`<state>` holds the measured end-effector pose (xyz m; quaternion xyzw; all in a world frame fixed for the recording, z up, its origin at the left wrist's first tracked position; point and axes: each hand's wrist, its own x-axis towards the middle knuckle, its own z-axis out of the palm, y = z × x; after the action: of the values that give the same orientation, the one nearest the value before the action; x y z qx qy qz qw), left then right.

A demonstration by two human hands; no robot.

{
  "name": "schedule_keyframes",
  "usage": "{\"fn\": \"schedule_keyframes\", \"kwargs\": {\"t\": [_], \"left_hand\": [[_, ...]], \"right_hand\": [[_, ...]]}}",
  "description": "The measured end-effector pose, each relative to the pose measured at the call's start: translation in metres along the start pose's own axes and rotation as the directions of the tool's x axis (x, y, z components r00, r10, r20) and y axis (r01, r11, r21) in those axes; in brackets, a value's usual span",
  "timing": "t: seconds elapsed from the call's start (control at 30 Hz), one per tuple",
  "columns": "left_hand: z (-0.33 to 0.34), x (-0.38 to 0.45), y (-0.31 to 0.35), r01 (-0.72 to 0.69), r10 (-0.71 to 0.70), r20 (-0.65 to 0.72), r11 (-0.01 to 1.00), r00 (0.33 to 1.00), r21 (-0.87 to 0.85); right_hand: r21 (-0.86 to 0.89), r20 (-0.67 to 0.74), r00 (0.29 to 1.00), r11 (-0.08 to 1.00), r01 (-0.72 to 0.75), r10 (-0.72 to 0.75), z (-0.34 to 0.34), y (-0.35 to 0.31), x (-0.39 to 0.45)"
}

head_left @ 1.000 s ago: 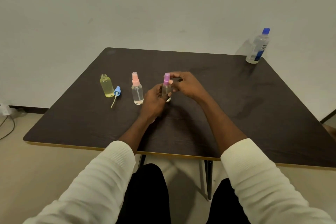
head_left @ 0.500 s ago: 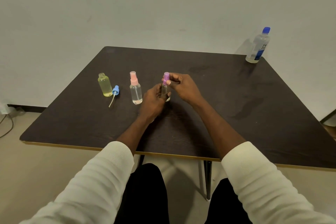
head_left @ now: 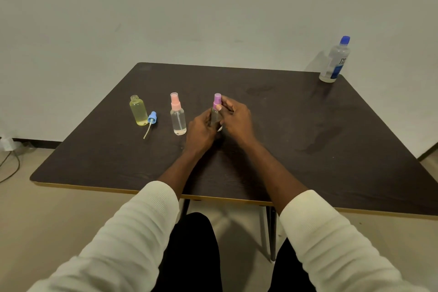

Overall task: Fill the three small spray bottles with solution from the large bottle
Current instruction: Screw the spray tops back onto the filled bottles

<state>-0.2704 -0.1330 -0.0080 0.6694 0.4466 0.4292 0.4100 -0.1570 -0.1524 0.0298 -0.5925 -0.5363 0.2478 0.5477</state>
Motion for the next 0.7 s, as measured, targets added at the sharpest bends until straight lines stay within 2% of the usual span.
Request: {"fn": "schedule_keyframes", "kwargs": {"t": [0.13,0.23,0.3,0.37,0.43,0.47,0.5,0.57,0.63,0.7], "left_hand": [[-0.002,-0.006,0.007,-0.040,0.040,-0.021,0.999,0.999,0.032],[-0.004,-0.019,0.013,-0.019,0.018,-0.163,1.000,0.986,-0.002],[-0.010,-0.031,0.014,-0.118,0.121,-0.362,0.993,0.924,0.032],[-0.021,-0.042,0.011,-0.228,0.250,-0.535,0.968,0.807,0.109],[-0.035,-0.046,0.009,-0.229,0.238,-0.624,0.969,0.745,0.097],[-0.042,-0.045,0.007,-0.196,0.203,-0.641,0.977,0.740,0.084],[-0.048,-0.044,0.005,-0.152,0.159,-0.638,0.986,0.753,0.066],[-0.055,-0.039,0.003,-0.048,0.053,-0.560,0.999,0.827,0.023],[-0.057,-0.036,0.003,0.032,-0.021,-0.448,0.999,0.894,0.017],[-0.057,-0.031,-0.001,0.065,-0.065,-0.372,0.998,0.926,-0.013]], "right_hand": [[0.033,-0.001,0.999,0.999,-0.039,0.039,-0.001,-0.001,0.001],[0.029,-0.058,0.994,0.996,-0.087,0.089,-0.002,-0.001,-0.002],[0.008,-0.206,0.979,1.000,-0.002,0.004,-0.001,-0.002,-0.008],[-0.037,-0.300,0.942,0.988,0.149,-0.153,0.001,-0.009,-0.017],[-0.057,-0.285,0.923,0.965,0.254,-0.260,0.008,-0.023,-0.022],[-0.059,-0.247,0.924,0.957,0.285,-0.291,0.014,-0.031,-0.022],[-0.060,-0.196,0.929,0.950,0.307,-0.313,0.021,-0.039,-0.021],[-0.065,-0.082,0.945,0.948,0.312,-0.317,0.038,-0.053,-0.016],[-0.053,0.068,0.970,0.970,0.237,-0.234,0.053,-0.064,-0.007],[-0.063,0.209,0.968,0.986,0.153,-0.137,0.063,-0.067,0.002]]}}
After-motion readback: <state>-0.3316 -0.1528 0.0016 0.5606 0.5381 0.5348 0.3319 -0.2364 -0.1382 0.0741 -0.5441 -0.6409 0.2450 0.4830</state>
